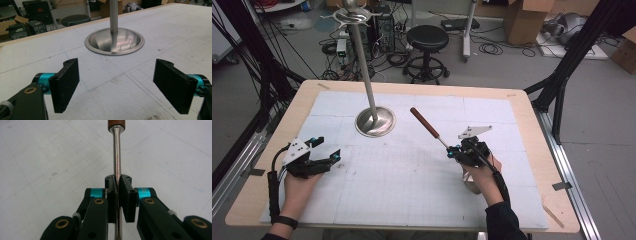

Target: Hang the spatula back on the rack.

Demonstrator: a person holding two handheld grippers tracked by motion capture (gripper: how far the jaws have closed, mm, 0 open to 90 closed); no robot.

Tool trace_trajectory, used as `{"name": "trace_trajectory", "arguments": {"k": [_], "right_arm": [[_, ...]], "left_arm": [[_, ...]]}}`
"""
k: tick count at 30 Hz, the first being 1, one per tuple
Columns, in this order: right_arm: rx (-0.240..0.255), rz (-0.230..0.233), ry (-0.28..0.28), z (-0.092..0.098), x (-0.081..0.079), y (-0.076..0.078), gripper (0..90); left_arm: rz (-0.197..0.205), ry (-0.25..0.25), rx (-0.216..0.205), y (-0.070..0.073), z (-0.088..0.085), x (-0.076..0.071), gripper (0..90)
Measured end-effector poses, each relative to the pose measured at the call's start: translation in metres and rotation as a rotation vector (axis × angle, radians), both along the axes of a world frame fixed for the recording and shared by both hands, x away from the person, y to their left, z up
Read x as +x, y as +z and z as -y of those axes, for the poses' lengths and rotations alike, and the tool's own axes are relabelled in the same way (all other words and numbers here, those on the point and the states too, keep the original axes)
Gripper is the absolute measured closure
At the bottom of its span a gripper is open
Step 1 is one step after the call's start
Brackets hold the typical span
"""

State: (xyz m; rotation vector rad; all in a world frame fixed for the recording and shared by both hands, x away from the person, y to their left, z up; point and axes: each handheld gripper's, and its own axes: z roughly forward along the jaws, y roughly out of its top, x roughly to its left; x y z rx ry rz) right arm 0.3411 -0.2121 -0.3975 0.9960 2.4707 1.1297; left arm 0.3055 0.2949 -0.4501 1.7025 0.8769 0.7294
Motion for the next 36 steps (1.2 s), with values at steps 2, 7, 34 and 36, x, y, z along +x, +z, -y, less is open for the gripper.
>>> {"name": "trace_trajectory", "arguments": {"k": [2,7,34,36], "right_arm": [[0.034,0.025,0.007,0.001,-0.002,0.004,85.0],[0.111,0.095,0.007,0.003,-0.007,0.015,85.0],[0.408,0.393,0.063,-0.035,-0.003,0.090,84.9],[0.423,0.408,0.070,-0.041,-0.001,0.095,84.9]], "left_arm": [[0.000,-0.001,0.000,0.000,0.000,0.000,21.7],[0.000,-0.001,0.001,0.000,0.000,0.000,21.7],[0.005,0.000,0.006,0.000,0.001,0.000,21.6],[0.005,-0.001,0.005,0.000,0.000,0.000,21.6]]}}
